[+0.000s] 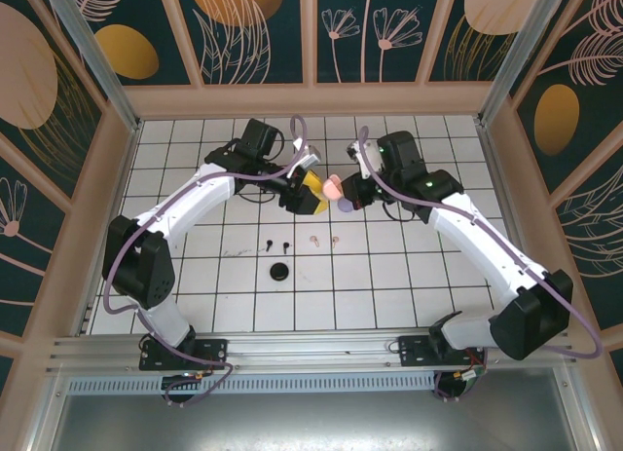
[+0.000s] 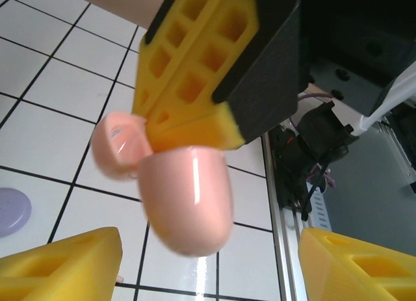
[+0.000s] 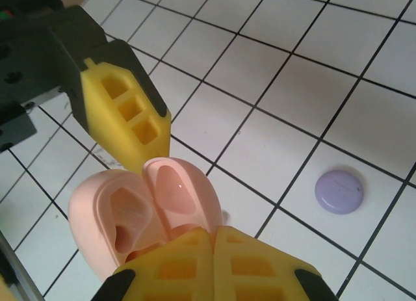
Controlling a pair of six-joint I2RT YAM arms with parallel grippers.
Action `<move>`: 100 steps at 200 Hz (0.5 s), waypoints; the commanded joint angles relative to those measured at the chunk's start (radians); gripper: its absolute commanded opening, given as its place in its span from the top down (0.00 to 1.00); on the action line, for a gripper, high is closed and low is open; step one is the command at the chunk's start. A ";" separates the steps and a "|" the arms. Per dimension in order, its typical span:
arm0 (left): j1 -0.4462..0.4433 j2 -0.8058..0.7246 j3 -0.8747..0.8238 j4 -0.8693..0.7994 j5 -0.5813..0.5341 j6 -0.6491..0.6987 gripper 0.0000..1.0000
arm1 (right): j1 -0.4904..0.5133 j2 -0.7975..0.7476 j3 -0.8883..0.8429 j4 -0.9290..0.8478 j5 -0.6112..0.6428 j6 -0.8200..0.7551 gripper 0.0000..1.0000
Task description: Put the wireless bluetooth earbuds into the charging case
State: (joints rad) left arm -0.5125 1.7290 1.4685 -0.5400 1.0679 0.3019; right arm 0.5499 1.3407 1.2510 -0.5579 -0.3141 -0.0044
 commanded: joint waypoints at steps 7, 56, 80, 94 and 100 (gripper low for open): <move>0.000 0.006 0.027 -0.067 0.032 0.068 0.28 | 0.039 0.020 0.051 -0.033 0.036 -0.026 1.00; 0.000 0.016 0.028 -0.059 0.036 0.071 0.30 | 0.077 0.044 0.069 -0.048 0.056 -0.028 1.00; 0.000 0.017 0.028 -0.053 0.038 0.071 0.32 | 0.081 0.046 0.071 -0.049 0.063 -0.026 1.00; 0.000 0.018 0.028 -0.050 0.041 0.071 0.34 | 0.082 0.047 0.071 -0.050 0.060 -0.028 1.00; 0.000 0.019 0.027 -0.049 0.043 0.069 0.35 | 0.084 0.047 0.071 -0.050 0.060 -0.028 1.00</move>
State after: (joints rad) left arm -0.5121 1.7329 1.4693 -0.5838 1.0698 0.3393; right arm 0.6224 1.3777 1.2861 -0.5884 -0.2657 -0.0208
